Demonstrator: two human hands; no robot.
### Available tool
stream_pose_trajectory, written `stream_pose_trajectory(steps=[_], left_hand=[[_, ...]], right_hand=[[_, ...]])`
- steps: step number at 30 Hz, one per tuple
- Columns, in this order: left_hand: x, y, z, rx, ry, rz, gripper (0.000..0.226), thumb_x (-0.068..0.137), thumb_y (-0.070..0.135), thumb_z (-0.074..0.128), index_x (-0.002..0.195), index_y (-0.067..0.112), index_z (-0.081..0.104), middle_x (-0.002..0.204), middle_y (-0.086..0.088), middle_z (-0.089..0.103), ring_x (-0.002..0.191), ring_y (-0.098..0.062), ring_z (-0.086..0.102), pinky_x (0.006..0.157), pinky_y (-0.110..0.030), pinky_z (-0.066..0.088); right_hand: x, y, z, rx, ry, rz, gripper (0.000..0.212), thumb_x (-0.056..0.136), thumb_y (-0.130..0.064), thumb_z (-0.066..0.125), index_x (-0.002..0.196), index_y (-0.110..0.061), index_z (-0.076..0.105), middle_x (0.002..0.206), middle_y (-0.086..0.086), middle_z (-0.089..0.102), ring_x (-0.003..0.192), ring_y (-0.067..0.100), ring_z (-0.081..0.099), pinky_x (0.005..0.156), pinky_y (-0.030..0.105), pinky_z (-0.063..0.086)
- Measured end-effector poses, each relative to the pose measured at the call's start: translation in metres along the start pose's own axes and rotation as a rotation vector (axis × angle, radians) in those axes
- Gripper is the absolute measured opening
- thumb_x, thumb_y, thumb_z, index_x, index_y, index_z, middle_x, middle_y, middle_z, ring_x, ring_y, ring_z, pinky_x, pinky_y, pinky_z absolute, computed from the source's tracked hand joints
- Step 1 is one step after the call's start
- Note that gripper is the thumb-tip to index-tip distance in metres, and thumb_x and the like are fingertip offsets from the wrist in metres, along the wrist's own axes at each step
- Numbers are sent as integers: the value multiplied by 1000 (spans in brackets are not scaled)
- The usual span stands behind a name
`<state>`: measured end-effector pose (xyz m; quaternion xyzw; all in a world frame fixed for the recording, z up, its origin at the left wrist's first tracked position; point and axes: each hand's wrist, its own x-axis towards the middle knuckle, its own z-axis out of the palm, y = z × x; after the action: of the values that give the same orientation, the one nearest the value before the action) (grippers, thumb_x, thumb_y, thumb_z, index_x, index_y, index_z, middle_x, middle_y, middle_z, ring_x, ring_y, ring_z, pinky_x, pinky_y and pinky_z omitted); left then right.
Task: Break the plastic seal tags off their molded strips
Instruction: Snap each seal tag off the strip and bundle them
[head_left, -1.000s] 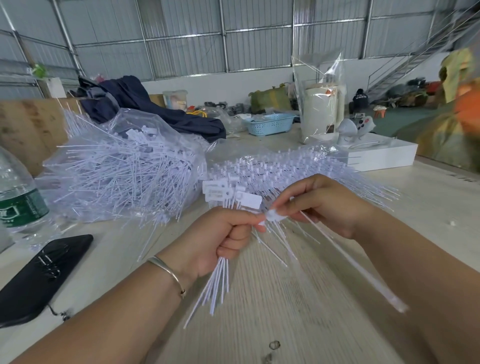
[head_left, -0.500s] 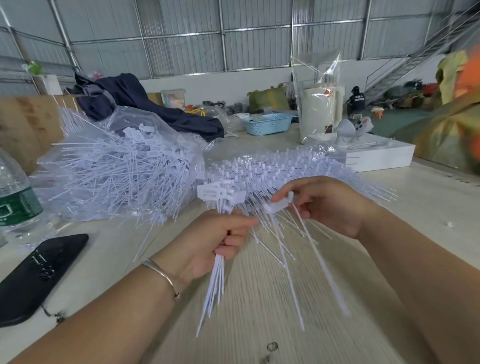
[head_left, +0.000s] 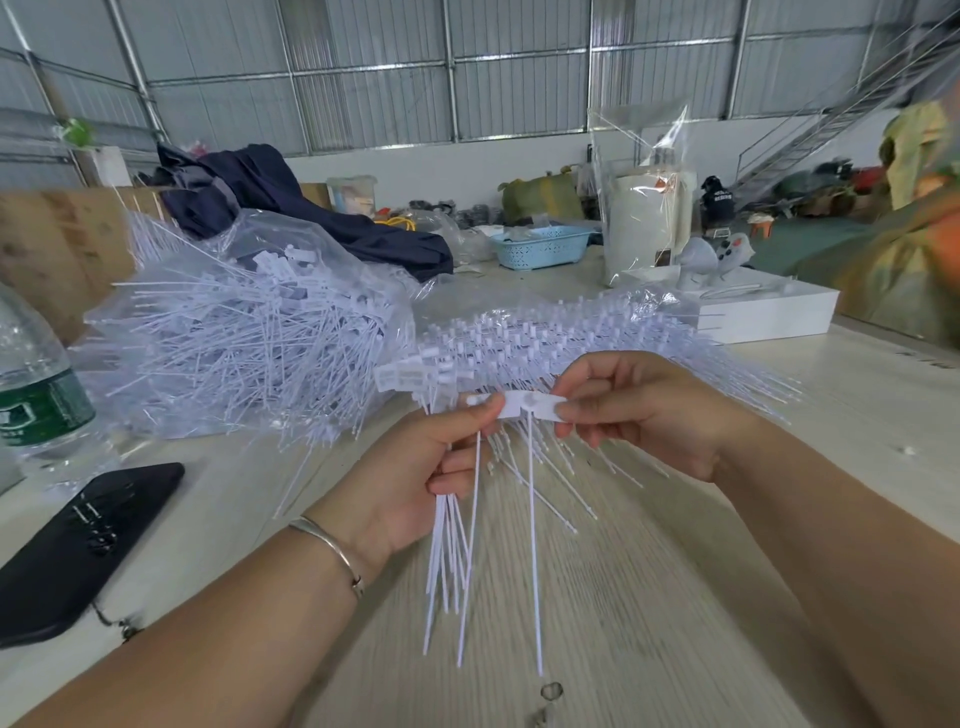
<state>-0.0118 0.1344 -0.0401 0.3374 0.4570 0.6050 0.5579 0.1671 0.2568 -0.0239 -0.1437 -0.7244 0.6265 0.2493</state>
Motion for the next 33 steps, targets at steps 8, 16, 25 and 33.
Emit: stream_pose_trajectory(steps=[8,16,25,33], left_hand=[[-3,2,-3,-164,-192,-54,24,76,13,72,89,10,52,65,6,27,37,-4,25,30,-12,20],[-7,-5,2,-61,-452,-67,31,69,23,85,88,4,69,67,3,52,40,-1,30,34,-10,18],[-6,-13,9,133,-399,-155,60,57,58,85,90,12,66,70,5,52,37,2,28,31,-8,19],[-6,-10,6,131,-483,-174,45,69,51,80,89,12,70,77,5,59,38,0,32,31,-9,20]], right_hand=[[2,5,7,-51,-9,-25,22,59,-36,80,67,-17,73,69,7,68,61,14,55,59,18,47],[0,7,13,-121,-123,1,24,70,-40,80,70,-17,74,71,6,68,66,16,56,66,23,48],[0,8,19,-215,-85,-17,57,82,-40,66,91,16,63,87,38,61,73,29,58,70,33,46],[-1,10,19,-278,-86,-20,52,81,-38,66,92,12,62,80,18,67,73,24,60,73,32,50]])
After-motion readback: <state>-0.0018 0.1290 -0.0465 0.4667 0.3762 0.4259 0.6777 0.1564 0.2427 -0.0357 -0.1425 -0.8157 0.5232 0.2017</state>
